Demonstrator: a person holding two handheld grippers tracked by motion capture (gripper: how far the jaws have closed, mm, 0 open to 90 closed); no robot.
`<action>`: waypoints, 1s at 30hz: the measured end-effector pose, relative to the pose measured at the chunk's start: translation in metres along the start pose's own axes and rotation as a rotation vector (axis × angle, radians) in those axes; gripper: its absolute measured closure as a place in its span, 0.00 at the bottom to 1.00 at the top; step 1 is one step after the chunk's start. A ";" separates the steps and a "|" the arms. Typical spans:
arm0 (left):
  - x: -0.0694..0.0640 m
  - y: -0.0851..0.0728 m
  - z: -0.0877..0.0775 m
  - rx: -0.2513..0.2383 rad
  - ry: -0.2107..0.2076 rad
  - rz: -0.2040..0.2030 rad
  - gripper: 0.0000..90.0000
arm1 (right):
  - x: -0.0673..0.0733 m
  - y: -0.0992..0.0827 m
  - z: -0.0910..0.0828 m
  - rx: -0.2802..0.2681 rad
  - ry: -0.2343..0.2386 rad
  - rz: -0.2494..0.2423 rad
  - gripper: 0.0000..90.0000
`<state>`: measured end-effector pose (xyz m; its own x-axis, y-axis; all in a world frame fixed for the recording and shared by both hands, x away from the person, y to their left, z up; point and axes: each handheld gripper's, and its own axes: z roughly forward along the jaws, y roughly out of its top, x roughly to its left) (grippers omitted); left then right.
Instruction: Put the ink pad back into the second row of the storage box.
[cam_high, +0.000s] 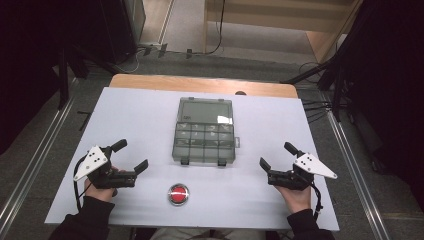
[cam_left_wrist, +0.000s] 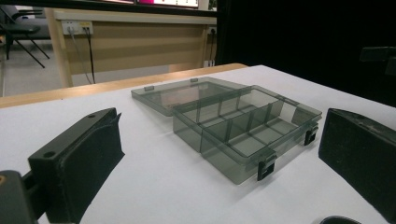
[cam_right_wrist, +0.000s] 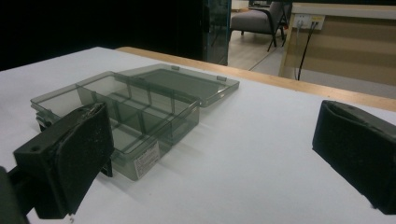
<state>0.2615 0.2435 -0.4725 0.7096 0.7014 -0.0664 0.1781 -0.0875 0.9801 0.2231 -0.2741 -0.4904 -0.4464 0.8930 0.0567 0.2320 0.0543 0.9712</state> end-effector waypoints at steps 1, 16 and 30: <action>0.000 0.000 0.000 0.000 -0.001 -0.003 0.00 | 0.000 0.000 0.001 0.008 0.002 0.002 0.00; -0.001 0.000 0.001 0.008 -0.022 -0.005 0.00 | 0.012 -0.002 0.004 0.045 0.040 -0.057 0.00; -0.001 0.000 0.001 0.010 -0.022 -0.010 0.00 | 0.022 -0.006 0.011 0.109 0.116 -0.069 0.00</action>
<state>0.2616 0.2421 -0.4732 0.7229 0.6862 -0.0804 0.1920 -0.0878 0.9775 0.2212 -0.2498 -0.4976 -0.5600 0.8282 0.0233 0.2869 0.1675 0.9432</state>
